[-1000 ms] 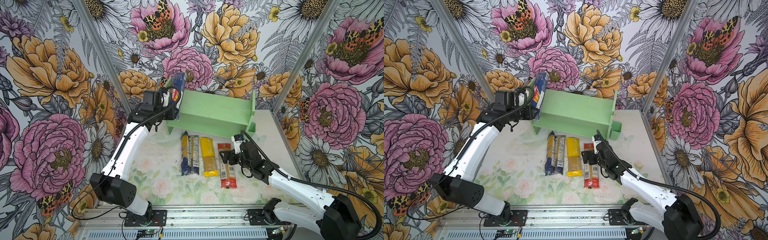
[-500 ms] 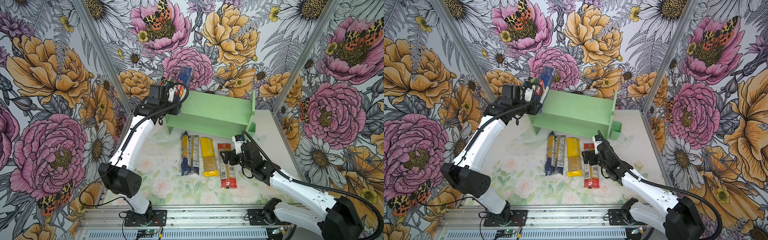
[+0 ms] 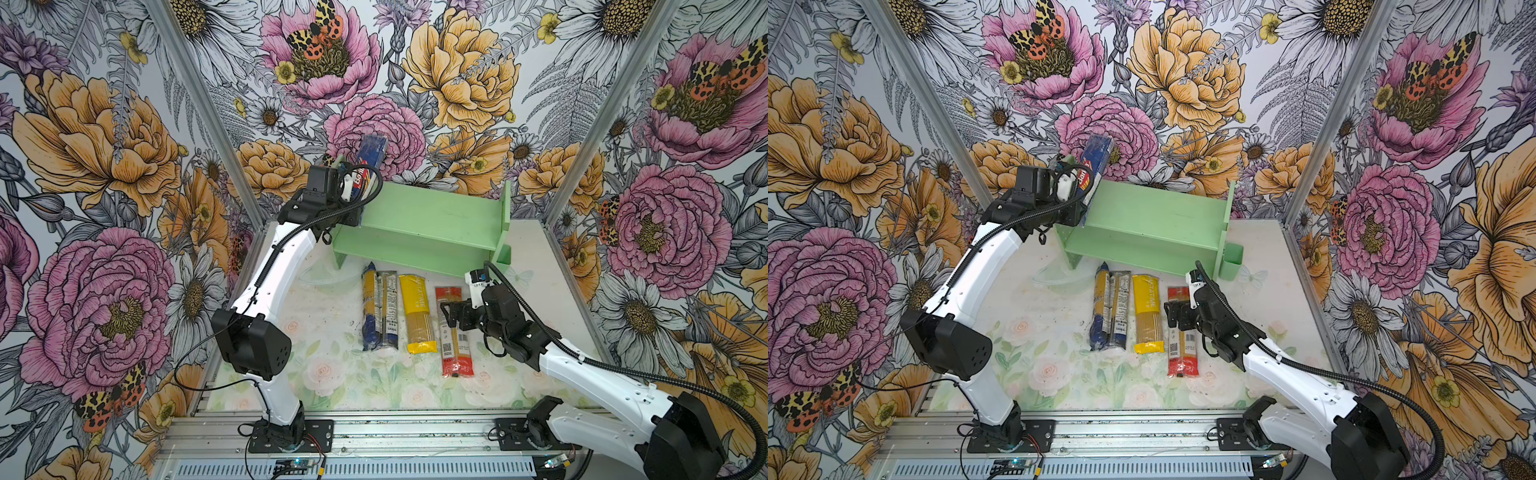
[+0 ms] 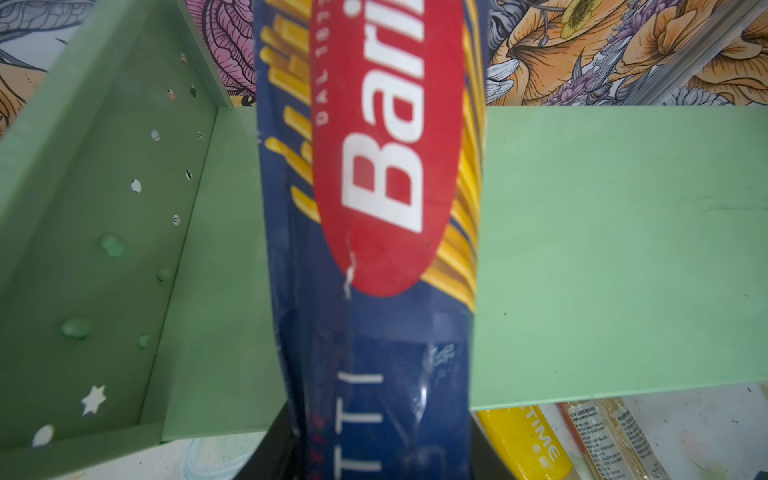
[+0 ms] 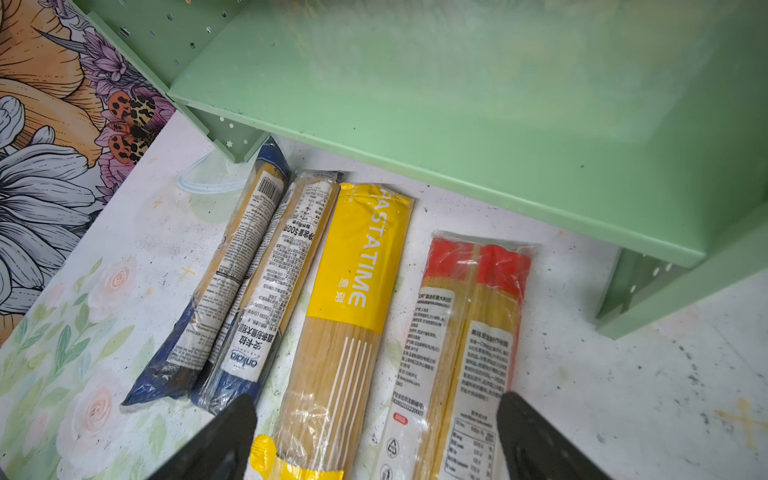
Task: Place and organize the pasta boxes and bags onto the shelf
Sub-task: 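Carry the upright Barilla box to the shelf's near end with the left gripper, then hold the Barilla box upright beside the shelf end with the left gripper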
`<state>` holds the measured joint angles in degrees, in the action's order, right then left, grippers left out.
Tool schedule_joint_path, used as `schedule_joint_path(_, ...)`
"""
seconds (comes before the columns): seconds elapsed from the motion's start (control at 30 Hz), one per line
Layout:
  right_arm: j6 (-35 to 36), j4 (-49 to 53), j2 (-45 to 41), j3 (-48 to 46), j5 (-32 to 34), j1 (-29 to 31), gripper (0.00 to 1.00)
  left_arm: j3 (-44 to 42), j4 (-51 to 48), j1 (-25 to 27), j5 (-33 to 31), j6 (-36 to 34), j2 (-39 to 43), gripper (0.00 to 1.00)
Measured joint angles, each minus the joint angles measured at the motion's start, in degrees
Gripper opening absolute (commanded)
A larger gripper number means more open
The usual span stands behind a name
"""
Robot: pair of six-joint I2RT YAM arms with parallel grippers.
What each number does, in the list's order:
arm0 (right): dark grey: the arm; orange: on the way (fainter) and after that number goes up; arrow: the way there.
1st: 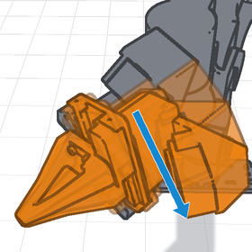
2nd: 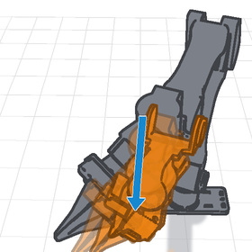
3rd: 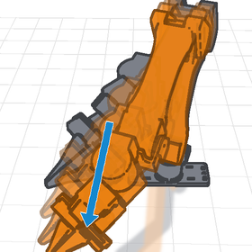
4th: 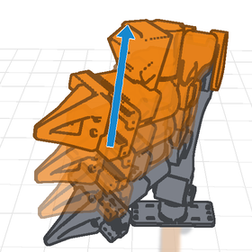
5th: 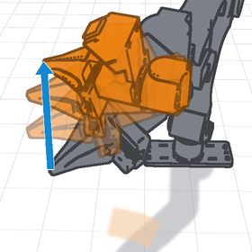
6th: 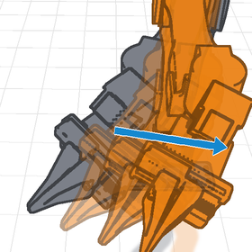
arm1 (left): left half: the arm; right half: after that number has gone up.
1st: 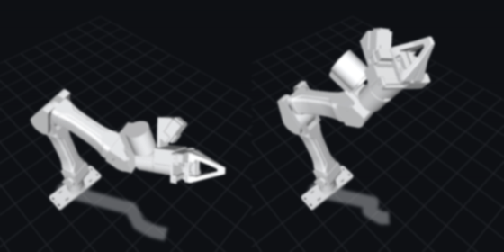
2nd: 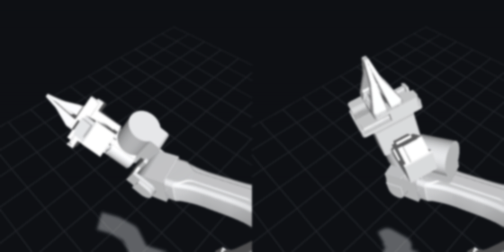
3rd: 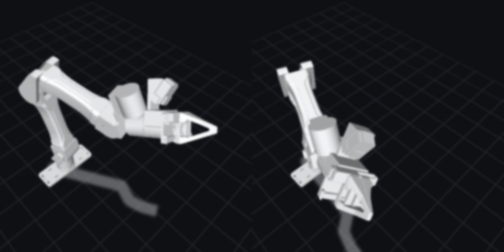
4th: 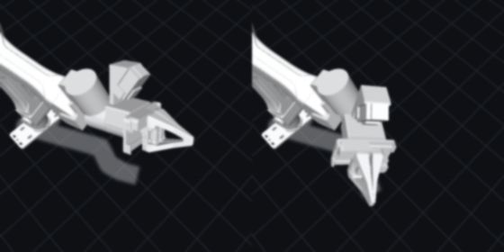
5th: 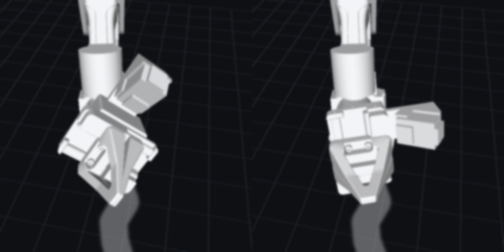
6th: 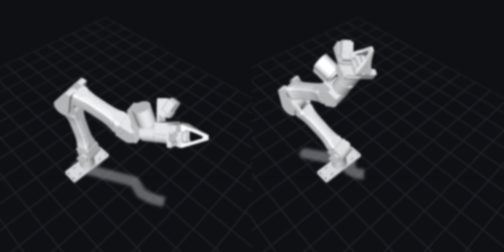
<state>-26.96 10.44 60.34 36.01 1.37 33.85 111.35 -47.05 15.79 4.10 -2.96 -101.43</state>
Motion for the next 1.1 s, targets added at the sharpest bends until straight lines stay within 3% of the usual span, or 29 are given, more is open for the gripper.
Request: schedule_joint_path(1.1,0.0,0.0,0.2,-0.2,0.6,0.0,0.94,0.0,-0.3,0.0,-3.3,0.0,-1.4,0.27)
